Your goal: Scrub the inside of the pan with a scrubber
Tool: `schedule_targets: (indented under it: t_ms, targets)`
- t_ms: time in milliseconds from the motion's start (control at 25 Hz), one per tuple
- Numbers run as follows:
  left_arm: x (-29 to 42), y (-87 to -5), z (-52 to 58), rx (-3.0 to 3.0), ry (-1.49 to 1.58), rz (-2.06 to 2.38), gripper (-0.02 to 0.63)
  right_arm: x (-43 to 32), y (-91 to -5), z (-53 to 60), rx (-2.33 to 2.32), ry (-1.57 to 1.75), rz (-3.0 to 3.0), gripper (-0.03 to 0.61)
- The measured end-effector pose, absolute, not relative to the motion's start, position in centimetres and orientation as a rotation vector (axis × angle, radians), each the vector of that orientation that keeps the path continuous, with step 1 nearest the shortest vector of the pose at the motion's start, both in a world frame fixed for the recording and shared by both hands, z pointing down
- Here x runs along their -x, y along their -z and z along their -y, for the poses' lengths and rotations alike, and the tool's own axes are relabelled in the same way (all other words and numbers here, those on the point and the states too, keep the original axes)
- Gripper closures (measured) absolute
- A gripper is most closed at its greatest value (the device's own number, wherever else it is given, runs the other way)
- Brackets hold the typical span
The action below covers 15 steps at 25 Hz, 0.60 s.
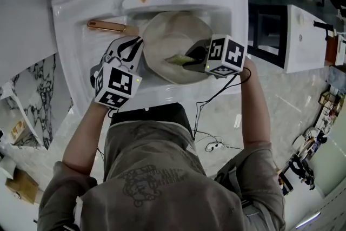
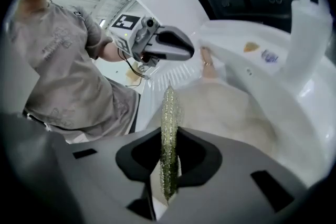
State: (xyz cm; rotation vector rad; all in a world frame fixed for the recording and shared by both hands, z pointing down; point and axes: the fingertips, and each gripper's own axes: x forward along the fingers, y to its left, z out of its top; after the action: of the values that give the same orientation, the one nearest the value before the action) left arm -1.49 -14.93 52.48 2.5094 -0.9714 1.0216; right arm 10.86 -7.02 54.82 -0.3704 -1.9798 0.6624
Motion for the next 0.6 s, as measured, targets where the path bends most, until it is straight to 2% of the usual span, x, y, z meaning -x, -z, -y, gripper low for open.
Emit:
schedule_targets:
  t_ms: [280, 440, 600]
  targets:
    - [1.0, -52.9, 14.2, -2.501, -1.008, 0.958, 0.577, -12.1, -58.3, 16.9, -0.069, 0.128, 1.900, 0.506]
    - [1.2, -52.8, 14.1, -2.502, -1.016, 0.958, 0.577, -11.8, -61.8, 19.0, -0.003, 0.540, 1.727, 0.506]
    - [1.5, -52.8, 14.2, -2.497, -1.018, 0.965, 0.577, -10.9, -64.7, 19.0, 0.092, 0.687, 1.662, 0.506]
